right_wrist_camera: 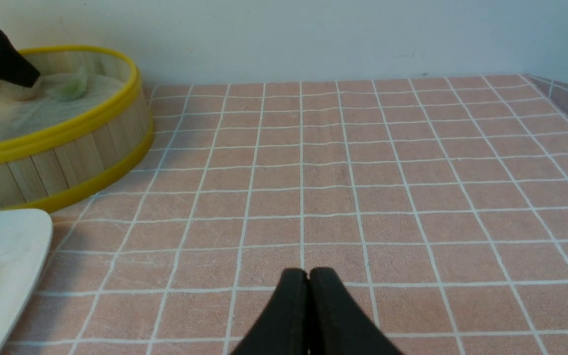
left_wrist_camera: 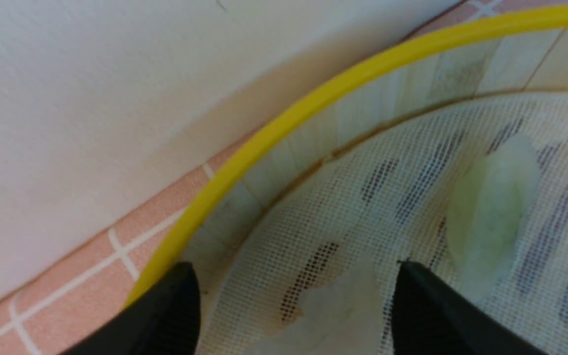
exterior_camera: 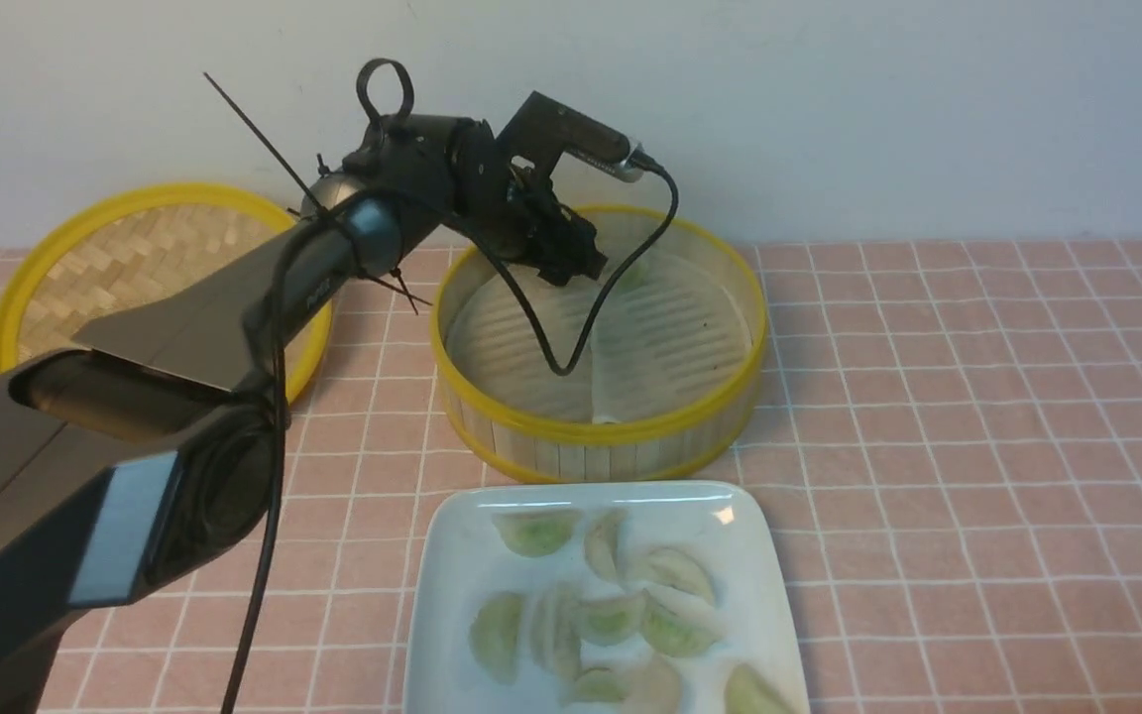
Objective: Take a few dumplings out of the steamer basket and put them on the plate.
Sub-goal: Use the left arm to grab a dumpling from the steamer, then use the left arm to put the dumpling into the plate, then use the left arm to grab a dumpling from the steamer
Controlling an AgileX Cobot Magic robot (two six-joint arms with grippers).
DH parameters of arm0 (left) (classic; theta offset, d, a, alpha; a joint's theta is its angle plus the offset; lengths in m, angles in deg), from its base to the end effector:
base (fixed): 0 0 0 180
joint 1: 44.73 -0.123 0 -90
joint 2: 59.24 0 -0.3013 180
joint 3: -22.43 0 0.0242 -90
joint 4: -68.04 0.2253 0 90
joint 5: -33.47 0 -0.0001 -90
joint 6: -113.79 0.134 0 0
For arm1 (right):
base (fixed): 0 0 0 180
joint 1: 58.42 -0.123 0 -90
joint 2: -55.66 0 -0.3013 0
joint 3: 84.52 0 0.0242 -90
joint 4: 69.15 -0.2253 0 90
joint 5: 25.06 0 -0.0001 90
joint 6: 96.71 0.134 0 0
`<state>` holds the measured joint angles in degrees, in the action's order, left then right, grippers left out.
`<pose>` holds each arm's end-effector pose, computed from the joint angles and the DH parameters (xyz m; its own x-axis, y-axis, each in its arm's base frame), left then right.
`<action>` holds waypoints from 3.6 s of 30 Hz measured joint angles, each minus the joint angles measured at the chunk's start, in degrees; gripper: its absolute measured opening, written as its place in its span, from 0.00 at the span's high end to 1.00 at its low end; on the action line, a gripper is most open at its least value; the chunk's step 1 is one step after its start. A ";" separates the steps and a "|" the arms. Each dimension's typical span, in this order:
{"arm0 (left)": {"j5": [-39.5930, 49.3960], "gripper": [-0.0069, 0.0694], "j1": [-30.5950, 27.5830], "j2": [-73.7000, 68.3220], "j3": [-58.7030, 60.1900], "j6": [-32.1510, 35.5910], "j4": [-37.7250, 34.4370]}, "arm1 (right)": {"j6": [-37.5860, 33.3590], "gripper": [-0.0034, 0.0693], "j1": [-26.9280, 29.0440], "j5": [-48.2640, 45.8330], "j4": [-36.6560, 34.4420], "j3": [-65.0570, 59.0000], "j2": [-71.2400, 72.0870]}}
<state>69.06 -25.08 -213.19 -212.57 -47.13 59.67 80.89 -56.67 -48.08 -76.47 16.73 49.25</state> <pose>0.5543 -0.2100 0.1509 -0.5589 0.4242 -0.7125 0.5228 0.8472 0.0943 0.0505 0.0051 0.1583 -0.3095 0.0851 -0.9471 0.0066 0.9962 0.0874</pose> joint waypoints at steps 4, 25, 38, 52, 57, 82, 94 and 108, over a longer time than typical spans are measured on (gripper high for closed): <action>-0.54 0.29 0.00 -1.51 0.00 0.13 -0.24 | 0.00 0.97 0.00 0.00 0.00 0.00 0.00; 10.84 0.46 0.19 8.91 -0.46 -1.15 -0.12 | 0.11 0.97 0.00 0.00 0.00 0.00 0.00; 34.95 0.46 0.19 24.70 5.18 -2.91 -7.11 | 0.16 0.97 0.00 0.05 0.00 0.00 0.00; 34.41 0.47 2.94 44.95 51.06 -4.58 -9.19 | 0.11 0.97 0.00 0.05 0.00 0.00 0.00; 27.72 0.48 7.91 43.76 57.55 -4.20 -9.20 | 0.11 0.97 0.00 0.05 0.00 0.00 0.00; 21.83 0.55 9.23 40.46 51.20 -8.96 -4.98 | 0.00 0.97 0.00 0.05 0.00 0.00 0.00; 21.87 0.92 9.23 72.39 52.21 -9.30 -1.67 | 0.00 0.97 0.00 0.20 0.00 0.00 0.00; -1.83 0.92 9.23 122.48 85.82 -15.82 -1.27 | 7.99 0.97 0.00 22.20 -36.11 -0.58 0.00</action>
<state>67.23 -15.85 -90.71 -126.75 -62.95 58.40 88.88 -56.67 -25.87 -112.59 16.15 49.25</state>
